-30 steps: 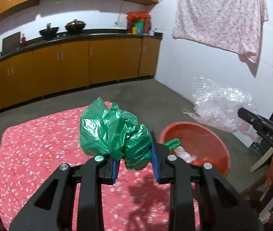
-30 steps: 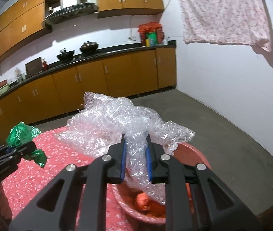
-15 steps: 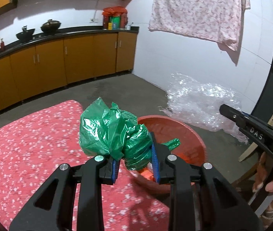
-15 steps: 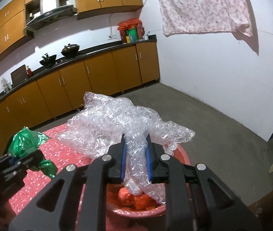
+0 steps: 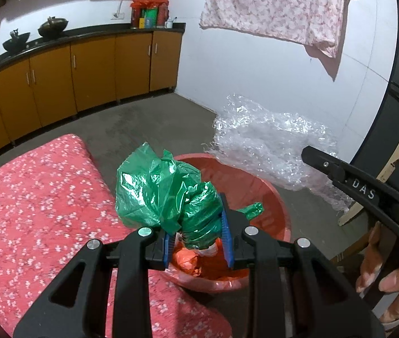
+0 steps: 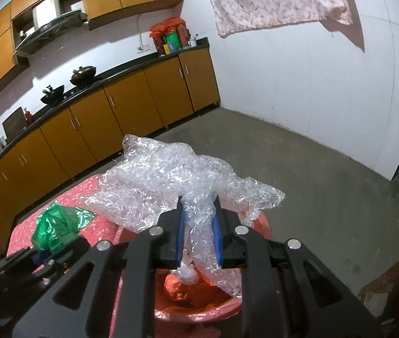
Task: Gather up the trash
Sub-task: 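Carry the green bag and bubble wrap over the basket and open both tools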
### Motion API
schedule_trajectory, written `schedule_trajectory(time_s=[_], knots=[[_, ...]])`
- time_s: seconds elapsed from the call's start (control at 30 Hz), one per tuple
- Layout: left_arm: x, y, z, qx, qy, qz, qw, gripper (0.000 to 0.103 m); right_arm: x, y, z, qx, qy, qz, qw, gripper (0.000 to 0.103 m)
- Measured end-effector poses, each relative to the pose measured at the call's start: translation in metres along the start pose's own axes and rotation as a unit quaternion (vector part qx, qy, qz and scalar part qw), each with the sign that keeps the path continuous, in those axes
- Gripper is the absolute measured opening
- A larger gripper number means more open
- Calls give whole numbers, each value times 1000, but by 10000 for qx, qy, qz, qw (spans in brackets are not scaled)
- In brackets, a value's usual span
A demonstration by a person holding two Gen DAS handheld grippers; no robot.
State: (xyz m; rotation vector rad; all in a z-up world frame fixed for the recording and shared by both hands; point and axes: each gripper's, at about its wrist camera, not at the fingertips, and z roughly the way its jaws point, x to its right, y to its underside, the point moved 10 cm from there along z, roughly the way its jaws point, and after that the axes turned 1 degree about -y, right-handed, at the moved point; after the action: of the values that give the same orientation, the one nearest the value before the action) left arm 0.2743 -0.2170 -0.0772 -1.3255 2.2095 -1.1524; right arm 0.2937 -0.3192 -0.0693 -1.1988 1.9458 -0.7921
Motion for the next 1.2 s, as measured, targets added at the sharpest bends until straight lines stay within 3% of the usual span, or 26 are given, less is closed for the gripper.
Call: schedule_trajectory(time_s=[0.33, 0.73, 0.87, 0.93, 1.07, 1.13, 1.2], knots=[[12, 4, 30, -233, 108, 68, 9996, 28, 15, 7, 24, -114, 132, 169, 9997, 18], [17, 13, 52, -438, 178, 117, 9988, 30, 10, 8, 39, -117, -67, 272, 9995, 22], [14, 17, 56, -512, 176, 66, 9985, 40, 10, 8, 39, -88, -165, 306, 9994, 32], [10, 19, 56, -517, 123, 41, 9986, 50, 11, 9, 40, -87, -196, 326, 9992, 36], [1, 24, 55, -555, 44, -39, 9984, 54, 14, 10, 37, -67, -198, 357, 9991, 43], [-4, 25, 52, -552, -18, -91, 9984, 59, 17, 10, 32, 7, -130, 355, 9993, 50], [-12, 26, 45, -530, -90, -195, 9984, 66, 19, 9, 24, 149, -36, 290, 9995, 66]])
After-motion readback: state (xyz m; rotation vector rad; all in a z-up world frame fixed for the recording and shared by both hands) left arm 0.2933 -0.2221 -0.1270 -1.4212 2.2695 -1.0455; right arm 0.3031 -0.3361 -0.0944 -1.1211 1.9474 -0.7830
